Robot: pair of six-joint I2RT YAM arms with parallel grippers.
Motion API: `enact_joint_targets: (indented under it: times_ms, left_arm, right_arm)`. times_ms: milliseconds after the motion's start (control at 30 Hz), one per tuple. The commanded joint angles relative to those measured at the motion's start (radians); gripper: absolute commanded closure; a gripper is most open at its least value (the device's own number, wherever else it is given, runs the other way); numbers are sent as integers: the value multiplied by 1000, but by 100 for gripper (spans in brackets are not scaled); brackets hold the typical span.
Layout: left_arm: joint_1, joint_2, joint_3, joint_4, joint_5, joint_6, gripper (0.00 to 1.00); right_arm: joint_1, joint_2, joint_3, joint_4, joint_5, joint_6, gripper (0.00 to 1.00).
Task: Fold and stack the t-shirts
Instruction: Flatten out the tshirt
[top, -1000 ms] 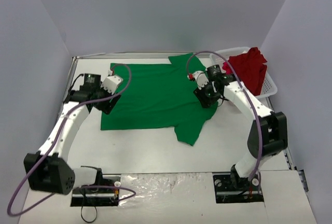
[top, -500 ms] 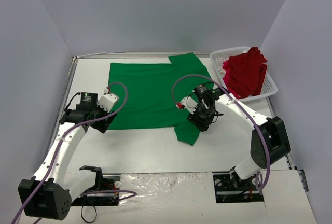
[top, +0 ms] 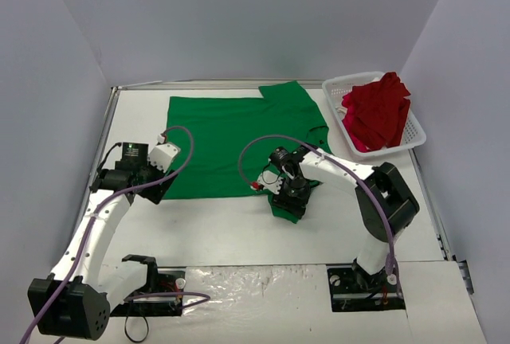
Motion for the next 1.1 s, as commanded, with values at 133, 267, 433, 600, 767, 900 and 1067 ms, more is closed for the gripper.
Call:
enact_joint_targets:
  times_ms: [133, 267, 433, 600, 767, 900, 1067]
  left_arm:
    - [11, -17, -2, -5, -17, -11, 32]
    - [12, -17, -2, -3, -17, -10, 31]
    - [12, -21, -8, 3, -24, -6, 31]
    - [11, -28, -12, 6, -22, -3, 32]
    - [12, -31, -20, 18, -24, 4, 31]
    - [12, -27, -25, 31, -27, 9, 32]
    - [12, -36, -28, 31, -25, 10, 32]
  right_arm:
    - [15, 77, 37, 12, 21, 20, 54]
    - [43, 103, 48, 12, 13, 26, 53]
    - [64, 134, 28, 31, 56, 46, 69]
    - [63, 122, 14, 33, 68, 55, 100]
    - [61, 45, 6, 16, 85, 61, 100]
    - [57, 14, 12, -5, 97, 67, 100]
    - [44, -33, 47, -39, 108, 75, 100]
